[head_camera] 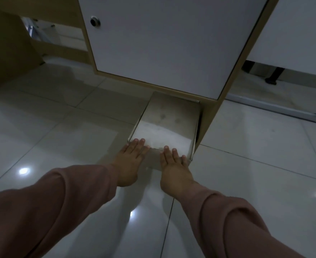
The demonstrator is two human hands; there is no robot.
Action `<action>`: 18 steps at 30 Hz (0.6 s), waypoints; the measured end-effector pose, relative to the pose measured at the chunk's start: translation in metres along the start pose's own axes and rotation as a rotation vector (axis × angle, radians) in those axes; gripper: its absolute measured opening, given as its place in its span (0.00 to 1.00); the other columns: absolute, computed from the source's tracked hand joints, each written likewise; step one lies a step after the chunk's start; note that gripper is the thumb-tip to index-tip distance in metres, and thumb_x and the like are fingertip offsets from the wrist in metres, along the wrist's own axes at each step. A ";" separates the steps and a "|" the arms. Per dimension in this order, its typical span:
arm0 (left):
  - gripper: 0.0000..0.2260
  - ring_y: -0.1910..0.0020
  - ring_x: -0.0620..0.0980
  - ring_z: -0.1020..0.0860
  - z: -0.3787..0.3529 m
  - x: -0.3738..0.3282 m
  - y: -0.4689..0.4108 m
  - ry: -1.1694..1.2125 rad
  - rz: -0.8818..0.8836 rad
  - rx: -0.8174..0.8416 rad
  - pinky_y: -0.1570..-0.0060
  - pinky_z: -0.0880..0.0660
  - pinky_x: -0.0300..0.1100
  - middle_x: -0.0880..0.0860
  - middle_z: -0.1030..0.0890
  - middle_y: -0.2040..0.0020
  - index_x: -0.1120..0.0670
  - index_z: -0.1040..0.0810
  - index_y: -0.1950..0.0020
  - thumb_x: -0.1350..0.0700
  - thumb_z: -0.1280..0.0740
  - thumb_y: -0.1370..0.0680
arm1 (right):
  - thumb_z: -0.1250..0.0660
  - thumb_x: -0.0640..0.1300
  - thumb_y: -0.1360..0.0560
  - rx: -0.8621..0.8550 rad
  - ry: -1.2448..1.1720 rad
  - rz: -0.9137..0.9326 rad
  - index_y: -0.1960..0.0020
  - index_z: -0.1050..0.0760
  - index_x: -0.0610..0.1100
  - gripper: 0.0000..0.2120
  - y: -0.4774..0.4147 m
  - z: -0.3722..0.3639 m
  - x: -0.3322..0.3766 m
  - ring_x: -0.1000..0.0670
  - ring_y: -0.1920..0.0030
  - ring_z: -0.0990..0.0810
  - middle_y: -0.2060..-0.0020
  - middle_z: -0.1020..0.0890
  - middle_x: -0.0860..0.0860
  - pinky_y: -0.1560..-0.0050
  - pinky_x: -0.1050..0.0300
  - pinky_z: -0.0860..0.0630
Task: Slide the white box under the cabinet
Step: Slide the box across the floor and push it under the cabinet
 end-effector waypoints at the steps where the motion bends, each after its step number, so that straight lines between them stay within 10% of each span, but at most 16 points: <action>1: 0.41 0.21 0.61 0.58 -0.001 -0.001 0.002 0.016 0.010 -0.041 0.24 0.58 0.52 0.61 0.60 0.21 0.58 0.58 0.21 0.55 0.36 0.27 | 0.44 0.38 0.26 0.005 -0.037 -0.023 0.23 0.61 0.40 0.38 0.002 0.000 0.002 0.40 0.23 0.62 0.22 0.62 0.43 0.23 0.41 0.60; 6: 0.46 0.39 0.65 0.22 -0.005 -0.001 0.011 0.032 0.046 -0.099 0.45 0.22 0.56 0.64 0.23 0.35 0.64 0.26 0.34 0.51 0.23 0.50 | 0.45 0.40 0.24 -0.042 -0.008 -0.132 0.24 0.61 0.36 0.35 0.012 -0.008 0.004 0.35 0.24 0.60 0.23 0.60 0.37 0.24 0.36 0.55; 12: 0.42 0.21 0.59 0.59 -0.004 -0.002 0.004 0.108 0.042 -0.037 0.24 0.56 0.49 0.57 0.60 0.20 0.58 0.59 0.21 0.53 0.36 0.26 | 0.46 0.40 0.22 0.007 0.015 -0.155 0.24 0.64 0.34 0.35 0.004 -0.007 0.001 0.35 0.24 0.61 0.24 0.62 0.37 0.25 0.35 0.49; 18: 0.41 0.21 0.55 0.61 0.006 0.003 -0.010 0.124 0.022 0.020 0.24 0.58 0.46 0.55 0.63 0.20 0.56 0.62 0.22 0.53 0.37 0.25 | 0.46 0.39 0.23 0.030 -0.002 -0.175 0.24 0.64 0.36 0.35 -0.007 0.001 -0.009 0.37 0.23 0.60 0.23 0.62 0.39 0.26 0.35 0.45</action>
Point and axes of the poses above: each hand's wrist, its own y-axis away from the middle knuckle, its own z-axis out of the back of the hand, x = y × z, the point moved 4 cm from there along -y, towards the middle knuckle
